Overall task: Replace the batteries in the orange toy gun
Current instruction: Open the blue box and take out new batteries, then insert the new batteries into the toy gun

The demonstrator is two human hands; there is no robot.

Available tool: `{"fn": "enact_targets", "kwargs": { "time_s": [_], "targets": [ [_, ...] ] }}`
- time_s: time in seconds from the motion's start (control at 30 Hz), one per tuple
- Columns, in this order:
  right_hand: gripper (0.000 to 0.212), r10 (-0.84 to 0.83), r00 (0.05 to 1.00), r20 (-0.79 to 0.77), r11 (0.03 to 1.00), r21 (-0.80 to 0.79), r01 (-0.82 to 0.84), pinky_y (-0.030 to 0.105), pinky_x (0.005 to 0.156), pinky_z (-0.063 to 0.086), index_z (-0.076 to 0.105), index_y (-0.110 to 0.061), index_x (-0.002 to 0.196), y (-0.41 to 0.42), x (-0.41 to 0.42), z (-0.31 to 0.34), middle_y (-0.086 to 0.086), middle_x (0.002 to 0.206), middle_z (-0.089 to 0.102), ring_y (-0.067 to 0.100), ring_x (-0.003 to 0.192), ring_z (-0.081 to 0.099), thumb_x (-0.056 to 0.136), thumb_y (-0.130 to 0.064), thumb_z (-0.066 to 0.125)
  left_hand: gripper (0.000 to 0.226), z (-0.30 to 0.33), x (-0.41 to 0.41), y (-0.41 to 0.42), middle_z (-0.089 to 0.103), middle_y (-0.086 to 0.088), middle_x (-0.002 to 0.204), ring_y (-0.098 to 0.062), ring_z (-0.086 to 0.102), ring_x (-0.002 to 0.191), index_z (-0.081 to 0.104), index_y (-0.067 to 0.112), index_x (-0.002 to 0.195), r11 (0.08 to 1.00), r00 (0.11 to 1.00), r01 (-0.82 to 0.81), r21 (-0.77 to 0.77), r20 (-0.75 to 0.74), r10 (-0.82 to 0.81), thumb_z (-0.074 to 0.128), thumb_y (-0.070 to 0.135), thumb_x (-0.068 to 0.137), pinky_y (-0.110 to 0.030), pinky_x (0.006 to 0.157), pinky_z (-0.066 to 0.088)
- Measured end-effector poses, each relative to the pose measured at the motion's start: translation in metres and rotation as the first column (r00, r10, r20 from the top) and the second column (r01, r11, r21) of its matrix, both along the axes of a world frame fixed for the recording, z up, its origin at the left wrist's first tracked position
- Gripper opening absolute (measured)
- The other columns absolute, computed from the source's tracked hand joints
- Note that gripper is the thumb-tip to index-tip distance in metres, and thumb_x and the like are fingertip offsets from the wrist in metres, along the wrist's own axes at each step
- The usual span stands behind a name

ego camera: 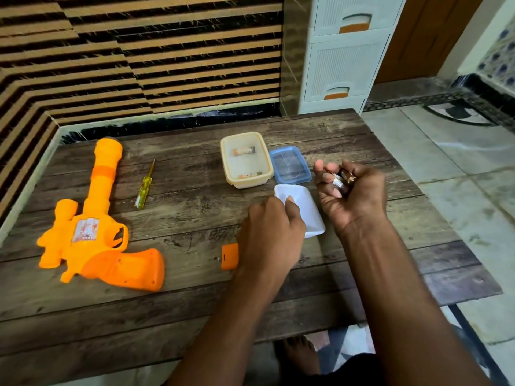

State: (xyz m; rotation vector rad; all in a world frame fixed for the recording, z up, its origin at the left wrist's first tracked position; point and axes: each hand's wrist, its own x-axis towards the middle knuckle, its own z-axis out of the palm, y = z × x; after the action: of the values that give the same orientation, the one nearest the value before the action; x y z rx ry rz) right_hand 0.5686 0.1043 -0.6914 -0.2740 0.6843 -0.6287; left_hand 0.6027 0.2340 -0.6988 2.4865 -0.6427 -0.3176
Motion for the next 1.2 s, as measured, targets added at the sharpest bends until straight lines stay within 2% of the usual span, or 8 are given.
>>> {"fn": "enact_targets", "kwargs": {
  "time_s": [0.23, 0.5, 0.67, 0.77, 0.87, 0.97, 1.07, 1.2],
  "targets": [
    [0.017, 0.017, 0.998, -0.067, 0.988, -0.153, -0.027, 0.017, 0.031, 0.021, 0.049, -0.016, 0.101, 0.008, 0.006, -0.003, 0.011, 0.068, 0.057, 0.014, 0.042, 0.046, 0.112, -0.022, 0.039, 0.044, -0.003, 0.007, 0.005, 0.061, -0.017, 0.111, -0.034, 0.058, 0.103, 0.058, 0.011, 0.098, 1.0, 1.0, 0.022, -0.02, 0.014, -0.022, 0.032, 0.045, 0.108, -0.037, 0.076, 0.038],
    [0.041, -0.073, 0.959, -0.274, 0.804, -0.586, -0.106, 0.02, 0.039, 0.037, 0.055, -0.012, 0.071, 0.035, 0.013, 0.004, 0.008, 0.058, 0.056, 0.018, 0.045, 0.047, 0.102, -0.037, 0.067, 0.035, 0.002, 0.018, 0.02, 0.057, -0.006, 0.089, -0.022, 0.058, 0.078, 0.054, 0.016, 0.085, 0.996, 0.994, -0.037, -0.081, 0.095, 0.044, 0.039, 0.04, 0.107, -0.033, 0.055, 0.035],
    [0.04, 0.035, 0.967, -0.251, 0.759, -0.623, -0.189, 0.02, 0.042, 0.036, 0.056, -0.009, 0.075, 0.065, 0.024, 0.005, 0.008, 0.06, 0.054, 0.014, 0.047, 0.05, 0.106, -0.033, 0.06, 0.039, 0.007, 0.038, 0.056, 0.057, -0.01, 0.073, -0.026, 0.053, 0.066, 0.05, 0.016, 0.074, 0.976, 0.972, -0.114, -0.183, 0.185, 0.148, 0.041, 0.035, 0.106, -0.033, 0.048, 0.018],
    [0.036, 0.202, 0.945, -0.258, 0.789, -0.528, -0.313, 0.016, 0.041, 0.033, 0.055, -0.008, 0.083, 0.094, 0.038, 0.007, 0.009, 0.068, 0.052, 0.012, 0.047, 0.049, 0.112, -0.029, 0.048, 0.038, 0.017, 0.051, 0.091, 0.057, -0.01, 0.07, -0.028, 0.053, 0.065, 0.06, 0.012, 0.078, 0.949, 0.928, -0.203, -0.242, 0.262, 0.265, 0.042, 0.029, 0.108, -0.034, 0.051, 0.019],
    [0.029, 0.302, 0.884, -0.357, 0.74, -0.497, -0.453, 0.017, 0.04, 0.036, 0.057, -0.01, 0.087, 0.117, 0.049, 0.003, 0.007, 0.065, 0.054, 0.01, 0.045, 0.049, 0.111, -0.023, 0.05, 0.042, 0.02, 0.06, 0.118, 0.054, -0.009, 0.066, -0.034, 0.056, 0.069, 0.048, 0.016, 0.067, 0.923, 0.902, -0.257, -0.287, 0.272, 0.336, 0.044, 0.026, 0.107, -0.035, 0.057, 0.023],
    [0.029, 0.342, 0.842, -0.417, 0.641, -0.552, -0.533, 0.022, 0.048, 0.035, 0.056, -0.014, 0.081, 0.142, 0.057, -0.002, 0.004, 0.059, 0.057, 0.014, 0.045, 0.047, 0.108, -0.023, 0.056, 0.031, 0.015, 0.071, 0.149, 0.062, -0.013, 0.084, -0.033, 0.061, 0.084, 0.059, 0.01, 0.075, 0.899, 0.871, -0.333, -0.284, 0.273, 0.408, 0.052, 0.023, 0.102, -0.036, 0.063, 0.031],
    [0.031, 0.382, 0.832, -0.403, 0.566, -0.61, -0.555, 0.022, 0.047, 0.03, 0.055, -0.011, 0.076, 0.164, 0.059, -0.004, 0.007, 0.056, 0.056, 0.015, 0.041, 0.043, 0.105, -0.019, 0.061, 0.013, 0.008, 0.078, 0.177, 0.064, -0.013, 0.11, -0.032, 0.06, 0.109, 0.073, 0.015, 0.096, 0.852, 0.829, -0.444, -0.277, 0.235, 0.508, 0.065, 0.024, 0.092, -0.039, 0.086, 0.049],
    [0.029, 0.412, 0.805, -0.427, 0.434, -0.685, -0.585, 0.02, 0.041, 0.033, 0.057, -0.005, 0.077, 0.186, 0.061, -0.012, 0.012, 0.058, 0.054, 0.015, 0.039, 0.042, 0.103, -0.015, 0.064, 0.042, 0.008, 0.085, 0.199, 0.05, -0.018, 0.135, -0.04, 0.043, 0.128, 0.06, 0.018, 0.124, 0.721, 0.733, -0.64, -0.264, 0.07, 0.677, 0.073, 0.03, 0.086, -0.043, 0.103, 0.038]
  ]
}}
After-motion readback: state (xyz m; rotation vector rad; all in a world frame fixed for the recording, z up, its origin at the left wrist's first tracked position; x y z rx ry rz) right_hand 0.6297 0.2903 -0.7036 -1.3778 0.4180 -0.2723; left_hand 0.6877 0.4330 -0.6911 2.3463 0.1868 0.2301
